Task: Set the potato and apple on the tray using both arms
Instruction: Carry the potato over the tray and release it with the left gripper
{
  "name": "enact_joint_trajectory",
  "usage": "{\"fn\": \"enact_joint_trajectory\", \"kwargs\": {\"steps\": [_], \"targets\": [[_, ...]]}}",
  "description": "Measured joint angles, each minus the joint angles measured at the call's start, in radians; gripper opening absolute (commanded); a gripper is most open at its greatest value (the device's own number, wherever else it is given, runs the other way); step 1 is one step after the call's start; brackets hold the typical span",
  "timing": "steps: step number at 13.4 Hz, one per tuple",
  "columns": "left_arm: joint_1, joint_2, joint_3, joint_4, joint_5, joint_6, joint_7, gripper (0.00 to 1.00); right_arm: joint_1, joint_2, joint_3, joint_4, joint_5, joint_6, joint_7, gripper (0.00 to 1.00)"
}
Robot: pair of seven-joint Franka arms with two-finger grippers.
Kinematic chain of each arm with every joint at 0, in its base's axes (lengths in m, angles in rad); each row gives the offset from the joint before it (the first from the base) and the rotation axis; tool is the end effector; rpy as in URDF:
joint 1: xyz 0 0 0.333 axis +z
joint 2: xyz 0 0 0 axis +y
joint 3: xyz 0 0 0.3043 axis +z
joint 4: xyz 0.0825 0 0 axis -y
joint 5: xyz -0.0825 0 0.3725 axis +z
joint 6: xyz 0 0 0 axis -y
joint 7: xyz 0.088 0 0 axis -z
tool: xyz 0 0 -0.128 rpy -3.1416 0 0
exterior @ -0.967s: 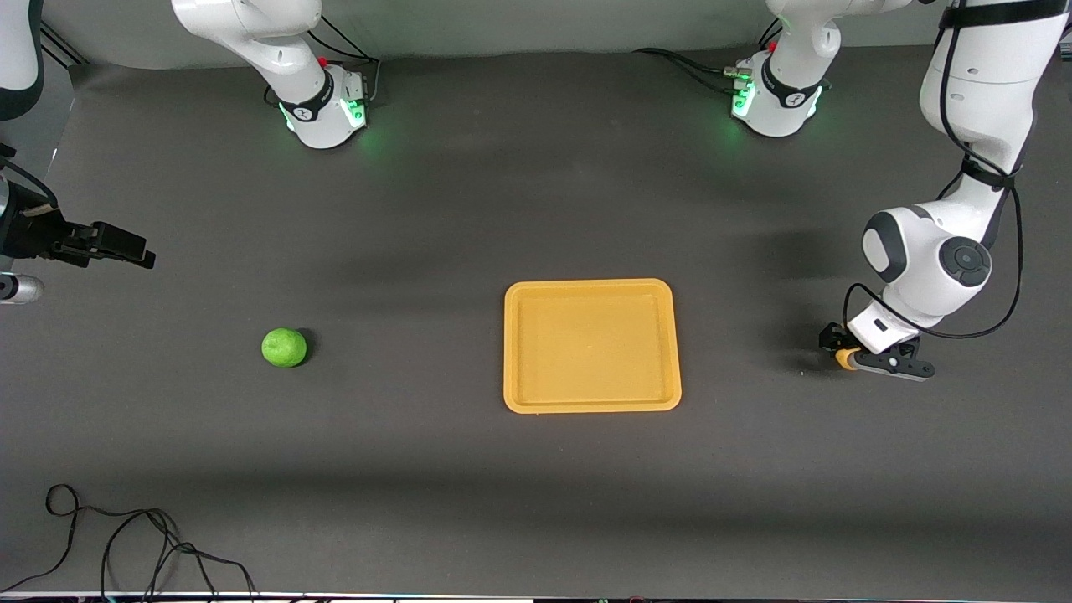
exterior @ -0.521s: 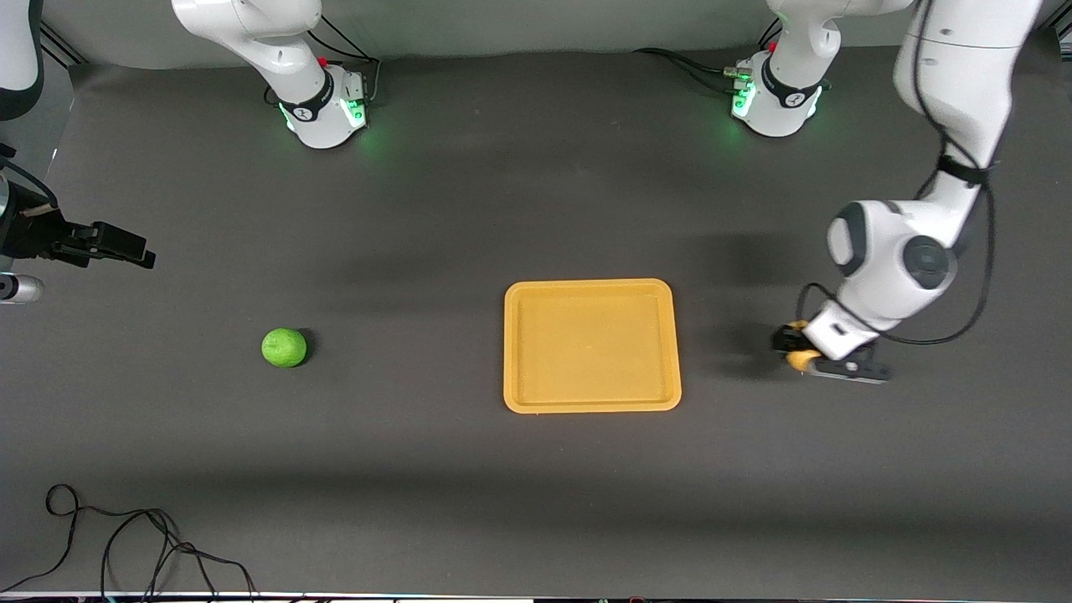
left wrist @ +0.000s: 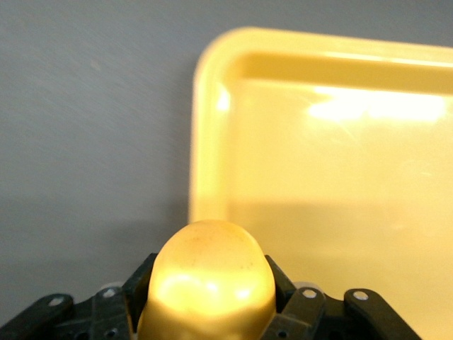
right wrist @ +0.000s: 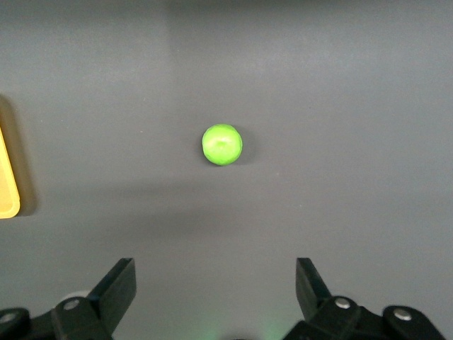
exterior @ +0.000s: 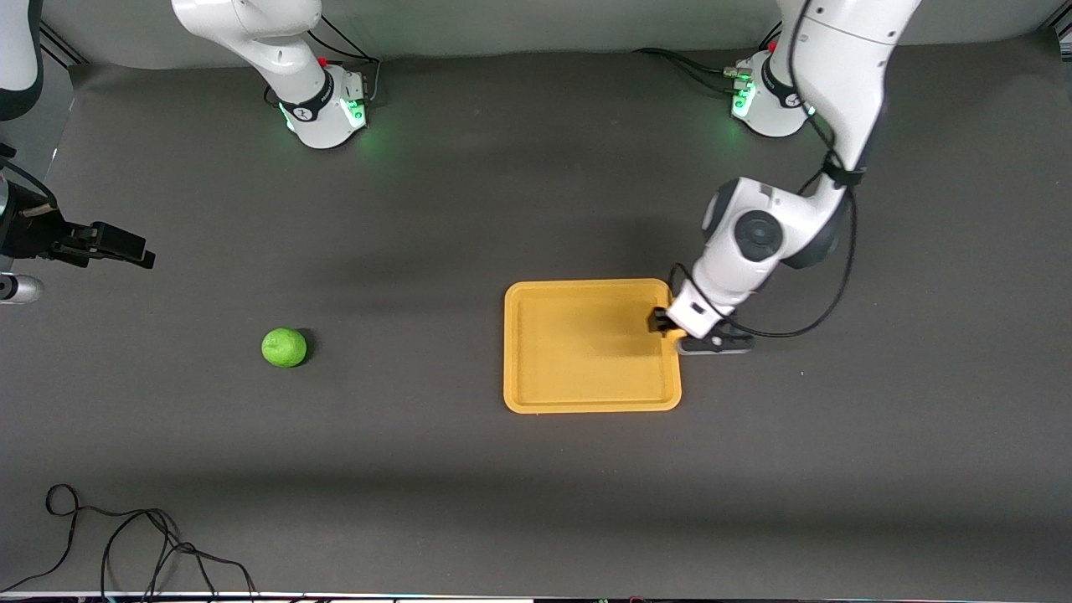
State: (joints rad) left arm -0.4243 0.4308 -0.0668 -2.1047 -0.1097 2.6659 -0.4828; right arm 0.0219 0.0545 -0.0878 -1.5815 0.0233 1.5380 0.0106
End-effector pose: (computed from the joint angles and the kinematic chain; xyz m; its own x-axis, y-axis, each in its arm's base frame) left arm 0.5177 -0.2745 0.2008 0.9928 0.0983 0.0689 0.0881 -0.9865 0.1379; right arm 0.5501 -0.0321 0.5545 0.9923 -0.0757 -0.0978 -0.0777 -0.9968 -0.0174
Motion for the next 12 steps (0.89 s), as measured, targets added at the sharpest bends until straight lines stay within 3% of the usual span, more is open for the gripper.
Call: {"fn": "enact_joint_trajectory", "kwargs": {"steps": [6,11,12], "targets": [[-0.08,0.106,0.005,0.09,0.191,0.0,-0.329,0.32,0.0,0.0,-0.001,-0.001,0.0,0.0,0.0,1.0],[-0.103,0.145,0.006,0.14,0.203,0.0,-0.38,0.33,0.0,0.0,-0.004,-0.002,0.0,0.0,0.0,1.0],[-0.104,0.153,0.006,0.15,0.203,0.0,-0.382,0.47,0.0,0.0,-0.004,-0.002,0.0,0.0,0.0,1.0]]}}
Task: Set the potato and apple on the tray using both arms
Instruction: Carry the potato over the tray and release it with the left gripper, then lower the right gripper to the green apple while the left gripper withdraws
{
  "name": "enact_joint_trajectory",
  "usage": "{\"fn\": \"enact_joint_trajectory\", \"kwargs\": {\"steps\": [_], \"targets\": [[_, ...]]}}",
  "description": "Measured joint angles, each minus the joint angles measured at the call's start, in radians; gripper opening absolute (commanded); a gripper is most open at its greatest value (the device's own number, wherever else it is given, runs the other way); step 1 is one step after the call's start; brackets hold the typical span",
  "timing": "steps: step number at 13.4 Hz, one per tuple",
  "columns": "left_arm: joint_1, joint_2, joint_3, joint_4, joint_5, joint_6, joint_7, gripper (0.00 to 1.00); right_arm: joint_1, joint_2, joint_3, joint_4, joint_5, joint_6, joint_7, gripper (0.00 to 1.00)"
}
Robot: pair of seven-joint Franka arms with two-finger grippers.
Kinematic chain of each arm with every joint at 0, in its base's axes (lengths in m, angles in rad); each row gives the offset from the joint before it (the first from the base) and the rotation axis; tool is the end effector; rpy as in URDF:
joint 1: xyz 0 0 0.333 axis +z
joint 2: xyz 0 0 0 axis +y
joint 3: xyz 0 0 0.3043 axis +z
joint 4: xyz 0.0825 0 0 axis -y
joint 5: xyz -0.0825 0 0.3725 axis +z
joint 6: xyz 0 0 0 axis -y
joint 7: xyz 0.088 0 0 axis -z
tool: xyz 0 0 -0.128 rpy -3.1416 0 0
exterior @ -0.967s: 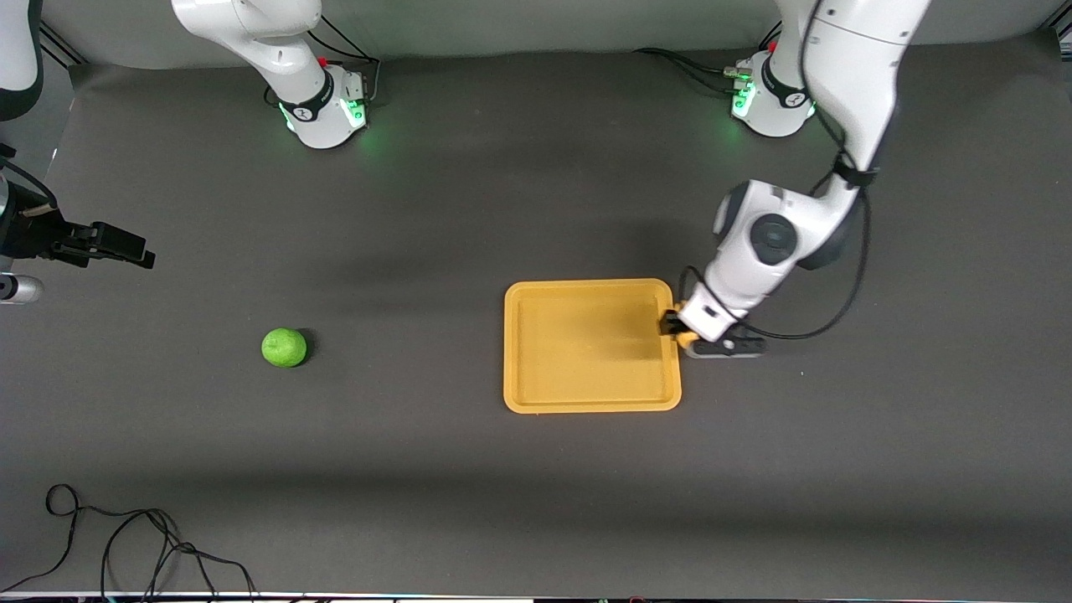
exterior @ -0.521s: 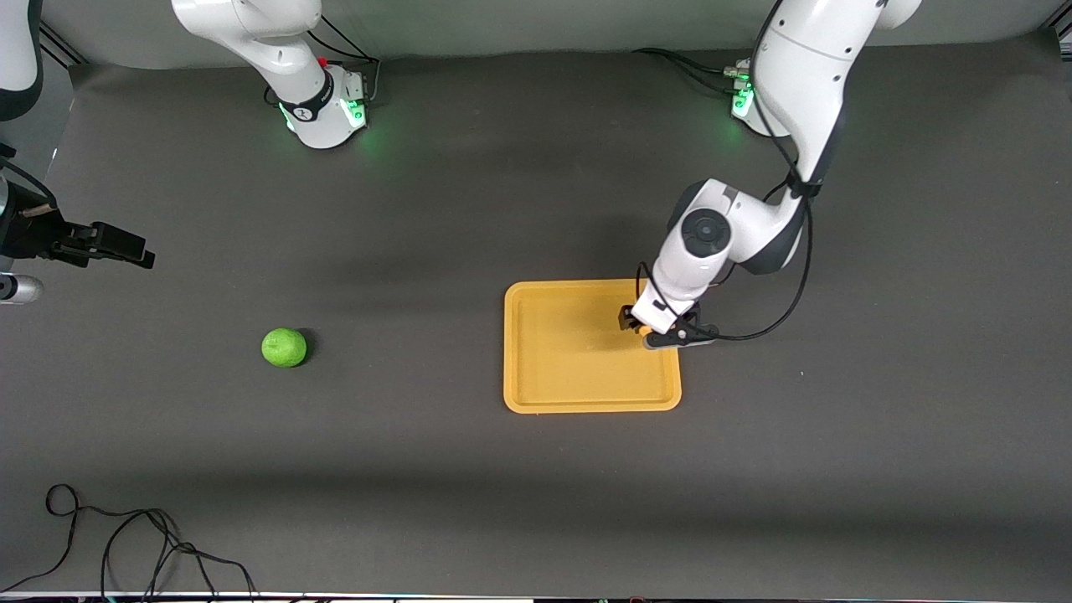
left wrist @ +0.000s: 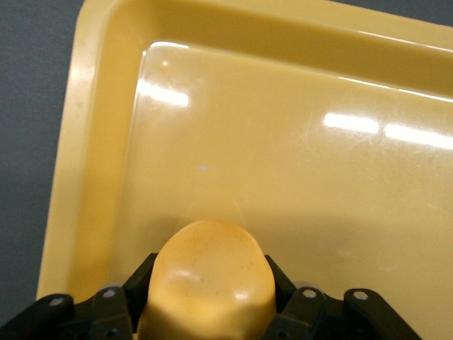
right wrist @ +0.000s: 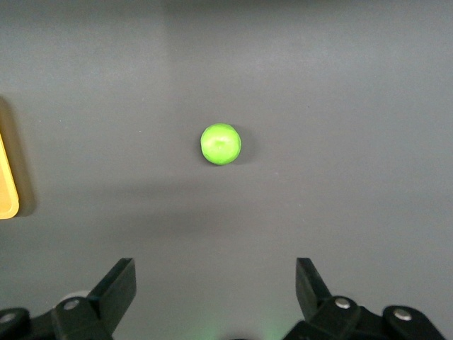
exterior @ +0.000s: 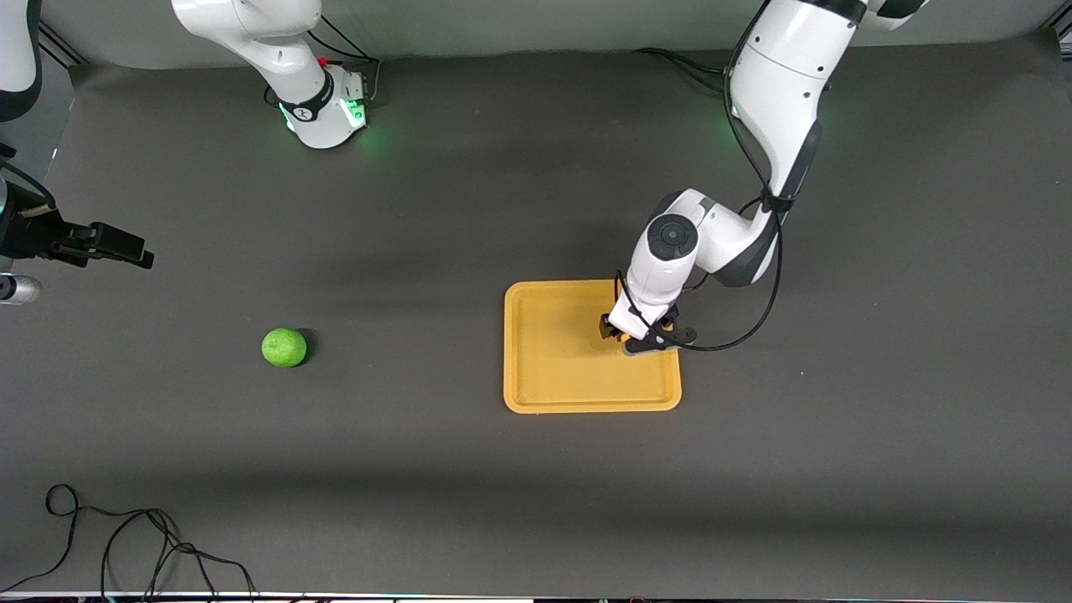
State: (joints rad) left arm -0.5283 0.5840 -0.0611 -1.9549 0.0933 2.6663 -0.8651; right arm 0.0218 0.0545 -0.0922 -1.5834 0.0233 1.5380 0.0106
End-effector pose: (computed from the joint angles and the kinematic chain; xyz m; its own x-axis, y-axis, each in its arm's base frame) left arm 0.5142 -0.3453 0.1661 0.9729 0.2094 0.0980 0.2014 -0.9758 0.0852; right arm 0.5498 -0.0345 0.5537 0.9918 -0.0802 -0.0997 -0.0823 -0.9965 -0.0172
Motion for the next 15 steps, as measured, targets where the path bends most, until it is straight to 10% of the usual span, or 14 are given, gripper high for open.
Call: {"fn": "enact_joint_trajectory", "kwargs": {"steps": [1,3,10,15], "targets": [[-0.002,0.006,0.0,0.006,0.0,0.0,-0.003,0.76,0.0,0.0,0.0,0.0,0.0,0.0,0.0,1.0],[-0.006,0.016,0.0,0.014,0.001,0.0,-0.012,0.96,0.0,0.0,0.0,0.0,0.0,0.0,0.0,1.0],[-0.011,0.02,0.008,0.058,0.01,-0.035,-0.019,0.95,0.0,0.0,-0.001,-0.001,0.0,0.0,0.0,1.0],[0.016,-0.097,0.02,0.179,0.018,-0.369,0.07,1.0,-0.004,0.0,-0.007,-0.001,0.0,0.002,-0.028,1.0]]}}
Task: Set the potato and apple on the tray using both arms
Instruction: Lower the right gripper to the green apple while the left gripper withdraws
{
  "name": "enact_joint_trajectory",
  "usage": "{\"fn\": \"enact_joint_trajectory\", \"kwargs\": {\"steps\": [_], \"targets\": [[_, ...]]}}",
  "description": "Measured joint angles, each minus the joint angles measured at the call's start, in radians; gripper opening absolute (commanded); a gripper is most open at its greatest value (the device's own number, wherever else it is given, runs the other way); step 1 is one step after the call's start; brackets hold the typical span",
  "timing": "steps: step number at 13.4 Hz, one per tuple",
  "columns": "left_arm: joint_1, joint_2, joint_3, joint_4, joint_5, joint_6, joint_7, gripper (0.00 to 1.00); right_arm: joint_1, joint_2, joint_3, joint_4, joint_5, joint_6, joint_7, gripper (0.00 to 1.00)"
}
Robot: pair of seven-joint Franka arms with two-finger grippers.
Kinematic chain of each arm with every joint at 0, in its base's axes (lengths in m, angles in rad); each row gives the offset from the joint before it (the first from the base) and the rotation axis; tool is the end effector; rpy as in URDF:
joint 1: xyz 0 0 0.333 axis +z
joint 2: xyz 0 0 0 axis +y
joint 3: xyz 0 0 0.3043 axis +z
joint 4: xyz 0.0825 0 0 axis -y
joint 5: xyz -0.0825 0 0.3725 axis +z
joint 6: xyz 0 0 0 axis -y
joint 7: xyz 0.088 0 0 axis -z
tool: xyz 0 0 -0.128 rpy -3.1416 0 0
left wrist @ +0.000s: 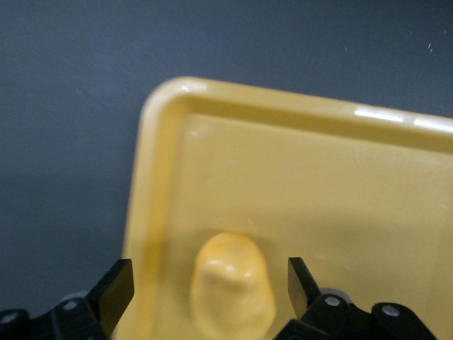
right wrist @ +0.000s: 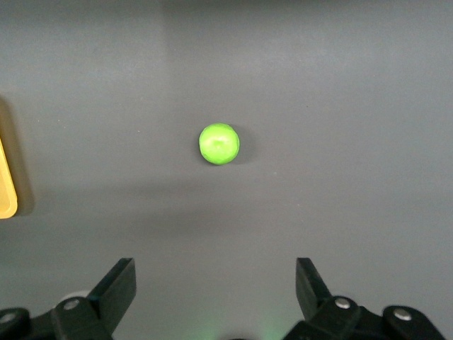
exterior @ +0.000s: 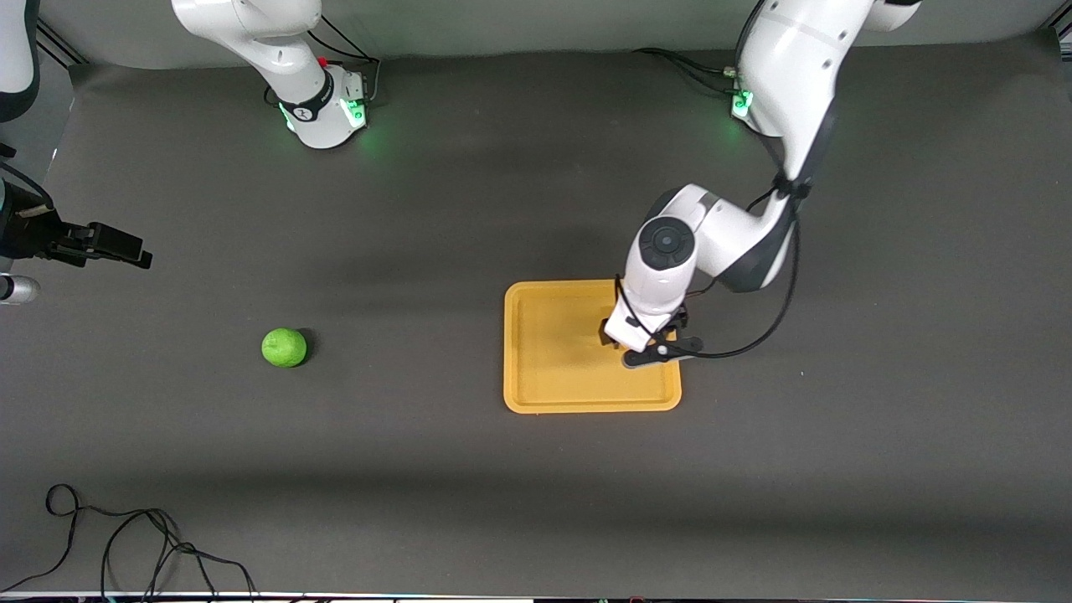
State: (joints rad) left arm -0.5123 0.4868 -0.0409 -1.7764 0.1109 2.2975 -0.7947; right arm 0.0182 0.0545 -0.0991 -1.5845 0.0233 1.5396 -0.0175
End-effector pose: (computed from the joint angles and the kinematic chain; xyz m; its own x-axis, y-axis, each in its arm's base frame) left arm 0.5537 -0.3350 0.2645 0.9825 0.1722 0.0703 0.1742 -0.9844 -0.0229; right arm 0.5496 -0.0402 0.5533 0.9932 -0.0626 -0.0986 -0.0649 -0.9977 -0.0196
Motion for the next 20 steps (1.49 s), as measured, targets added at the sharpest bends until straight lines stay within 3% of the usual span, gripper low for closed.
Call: {"fn": "enact_joint_trajectory", "kwargs": {"steps": [7,11,14,20], "targets": [[0.252,-0.298,0.009,0.023,-0.026,-0.403,0.468,0.95,0.002,-0.001,-0.036,-0.138,0.0,0.184,-0.071,1.0],[0.448,-0.386,0.012,0.104,-0.067,-0.608,0.753,0.94,0.04,0.006,-0.033,-0.329,0.0,0.459,-0.071,1.0],[0.536,-0.393,0.012,0.146,-0.073,-0.659,0.869,0.94,0.068,0.039,-0.032,-0.489,0.0,0.686,-0.054,1.0],[0.57,-0.394,0.009,0.153,-0.076,-0.661,0.907,0.94,0.087,0.17,-0.034,-0.644,0.019,1.04,-0.034,1.0]]}}
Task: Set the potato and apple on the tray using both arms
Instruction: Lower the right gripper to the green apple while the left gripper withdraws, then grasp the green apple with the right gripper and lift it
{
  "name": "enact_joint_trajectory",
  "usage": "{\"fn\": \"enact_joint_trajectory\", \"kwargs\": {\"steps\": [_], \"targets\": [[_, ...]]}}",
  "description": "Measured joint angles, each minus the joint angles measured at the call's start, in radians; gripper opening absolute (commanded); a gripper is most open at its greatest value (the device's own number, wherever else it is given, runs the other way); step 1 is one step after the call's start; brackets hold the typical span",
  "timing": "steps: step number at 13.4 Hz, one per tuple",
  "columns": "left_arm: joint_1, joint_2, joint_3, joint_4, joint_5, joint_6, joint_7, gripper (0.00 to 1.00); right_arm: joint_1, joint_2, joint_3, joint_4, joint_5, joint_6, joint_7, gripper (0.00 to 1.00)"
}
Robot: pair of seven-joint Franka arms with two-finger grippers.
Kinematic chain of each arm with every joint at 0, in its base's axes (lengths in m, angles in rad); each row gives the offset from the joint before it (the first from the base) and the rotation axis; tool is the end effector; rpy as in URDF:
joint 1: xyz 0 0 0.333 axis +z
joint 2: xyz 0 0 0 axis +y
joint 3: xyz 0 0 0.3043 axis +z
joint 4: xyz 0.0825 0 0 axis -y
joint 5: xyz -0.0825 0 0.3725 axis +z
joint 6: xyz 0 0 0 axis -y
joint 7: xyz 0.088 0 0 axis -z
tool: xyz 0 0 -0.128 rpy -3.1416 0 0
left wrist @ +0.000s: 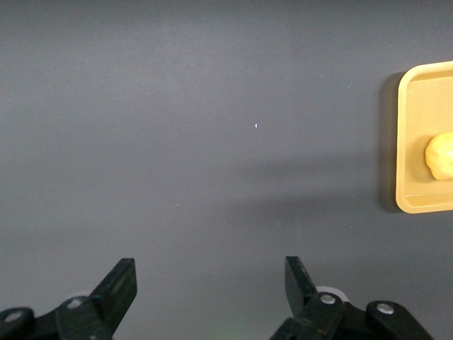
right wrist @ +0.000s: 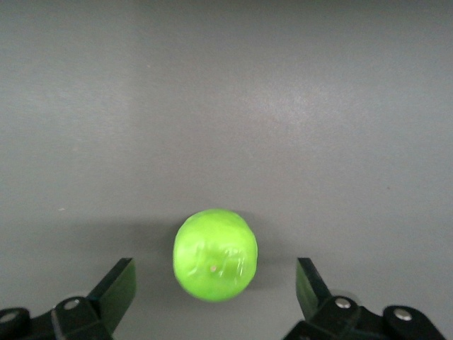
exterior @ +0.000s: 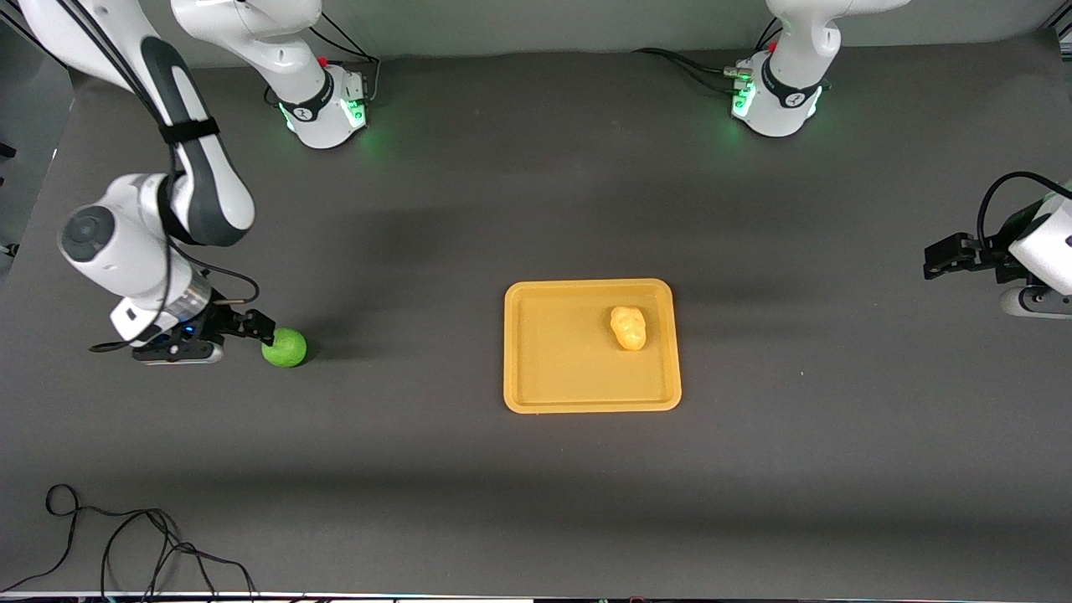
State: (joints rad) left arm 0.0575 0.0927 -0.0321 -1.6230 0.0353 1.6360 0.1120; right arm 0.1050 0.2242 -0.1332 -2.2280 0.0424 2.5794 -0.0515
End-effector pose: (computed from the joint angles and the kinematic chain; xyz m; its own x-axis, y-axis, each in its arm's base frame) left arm 0.5680 0.0194 0.5217 0.9926 -0.0889 -0.0827 -0.0911 -0.9956 -0.0228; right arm 0.5521 -0.0161 0.2617 0.9916 -0.0053 0.1290 -0.0065 -0.9999 0.0091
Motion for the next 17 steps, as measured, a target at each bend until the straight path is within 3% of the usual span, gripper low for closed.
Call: {"fn": "enact_joint_trajectory", "kwargs": {"steps": [5,10,11,12,13,14,17], "targets": [[0.008,-0.01,0.0,0.008,-0.026,-0.002,0.0,0.92,0.0,0.11,0.001,-0.01,0.005,0.083,0.003,1.0],[0.011,-0.036,-0.007,0.019,-0.03,-0.037,-0.002,0.92,0.0,0.145,0.004,-0.01,0.02,0.088,0.003,1.0],[0.011,-0.037,-0.008,0.023,-0.03,-0.039,-0.003,0.91,0.0,0.153,0.004,-0.01,0.02,0.088,0.003,0.95],[0.011,-0.038,-0.008,0.024,-0.03,-0.04,-0.003,0.9,0.0,0.16,0.005,-0.01,0.021,0.088,0.003,0.8],[0.012,-0.038,-0.008,0.025,-0.03,-0.04,-0.003,0.9,0.0,0.164,0.006,-0.01,0.021,0.088,0.003,0.51],[0.012,-0.038,-0.008,0.025,-0.03,-0.04,-0.003,0.9,0.001,0.167,0.007,-0.009,0.021,0.088,0.003,0.34],[0.012,-0.038,-0.009,0.025,-0.03,-0.041,-0.004,0.95,0.007,0.162,0.008,0.001,0.021,0.086,0.003,0.32]]}}
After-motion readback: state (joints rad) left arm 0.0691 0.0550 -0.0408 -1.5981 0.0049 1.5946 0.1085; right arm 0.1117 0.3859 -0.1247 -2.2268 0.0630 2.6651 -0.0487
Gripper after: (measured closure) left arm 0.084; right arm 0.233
